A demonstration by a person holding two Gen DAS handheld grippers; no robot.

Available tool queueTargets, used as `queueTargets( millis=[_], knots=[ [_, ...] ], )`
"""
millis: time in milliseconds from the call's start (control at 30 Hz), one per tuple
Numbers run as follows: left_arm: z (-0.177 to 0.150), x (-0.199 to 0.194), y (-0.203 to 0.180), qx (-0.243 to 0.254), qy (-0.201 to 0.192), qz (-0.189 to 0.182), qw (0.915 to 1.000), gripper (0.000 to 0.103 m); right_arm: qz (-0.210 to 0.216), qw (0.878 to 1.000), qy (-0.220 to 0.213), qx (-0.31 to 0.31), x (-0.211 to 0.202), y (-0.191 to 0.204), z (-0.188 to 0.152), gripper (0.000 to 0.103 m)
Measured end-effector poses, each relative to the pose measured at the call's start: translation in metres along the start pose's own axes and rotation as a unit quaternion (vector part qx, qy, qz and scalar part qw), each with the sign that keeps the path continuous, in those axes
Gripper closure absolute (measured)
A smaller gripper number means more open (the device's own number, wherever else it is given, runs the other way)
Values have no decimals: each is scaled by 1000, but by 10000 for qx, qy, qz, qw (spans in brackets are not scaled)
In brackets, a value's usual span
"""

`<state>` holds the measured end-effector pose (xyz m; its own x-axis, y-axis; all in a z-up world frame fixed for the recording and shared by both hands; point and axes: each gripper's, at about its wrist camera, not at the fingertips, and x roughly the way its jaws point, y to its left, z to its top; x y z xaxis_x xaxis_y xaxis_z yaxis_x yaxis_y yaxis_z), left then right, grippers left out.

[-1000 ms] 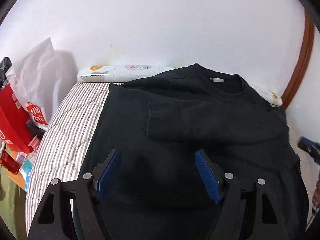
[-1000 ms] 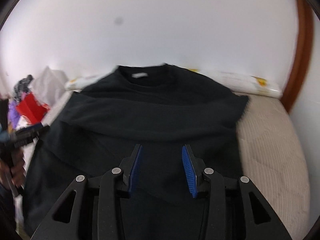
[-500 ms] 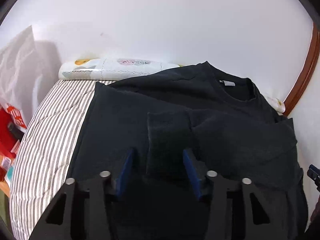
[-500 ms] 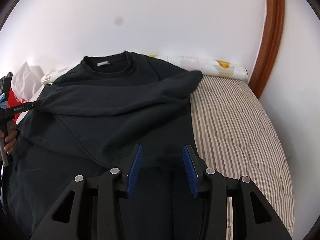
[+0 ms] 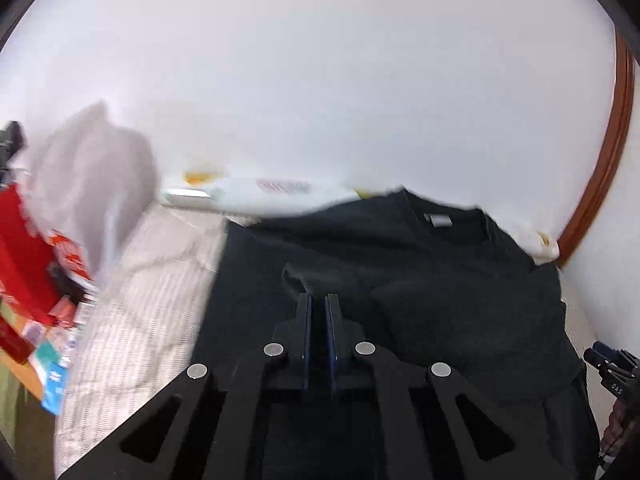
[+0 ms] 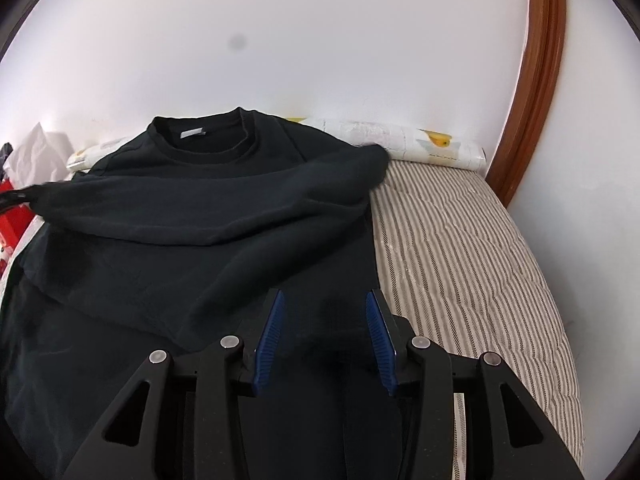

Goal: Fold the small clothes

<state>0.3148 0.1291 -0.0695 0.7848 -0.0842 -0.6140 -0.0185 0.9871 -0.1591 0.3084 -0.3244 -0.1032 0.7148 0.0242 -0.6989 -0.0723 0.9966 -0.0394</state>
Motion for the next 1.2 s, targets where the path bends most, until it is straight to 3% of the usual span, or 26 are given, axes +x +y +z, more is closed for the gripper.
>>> queueTargets(
  millis=[167,267,433,500,667,733,967,1100,1200],
  knots=[
    [-18,-14,35,-381,185,53,9991,99,-21,9997,-29,239,11,-6,7,59],
    [-41,-3,41,-284,437,226,9984,99,-110,9995,8,297,23,-8,9,55],
    [-64,15,43,-308,884,283,9952,97,-346,9974,526,342,54,-8,2,54],
    [-68,16,43,-303,930,352,9946,95,-319,9974,537,372,54,-9,0,54],
    [-68,3,41,-241,841,551,9946,94,-219,9982,422,363,31,-8,3,53],
    [-68,-5,41,-306,753,601,9949,94,-147,9986,363,360,19,-6,3,45],
    [-74,-40,31,-179,669,614,9957,94,190,9989,-41,419,-31,-3,-3,40],
    [-86,-63,32,-299,616,711,9951,93,262,9976,-223,598,-60,-7,-14,22],
    [-95,-75,36,-421,696,621,9948,93,451,9975,-37,547,-74,-9,-21,18]
  ],
)
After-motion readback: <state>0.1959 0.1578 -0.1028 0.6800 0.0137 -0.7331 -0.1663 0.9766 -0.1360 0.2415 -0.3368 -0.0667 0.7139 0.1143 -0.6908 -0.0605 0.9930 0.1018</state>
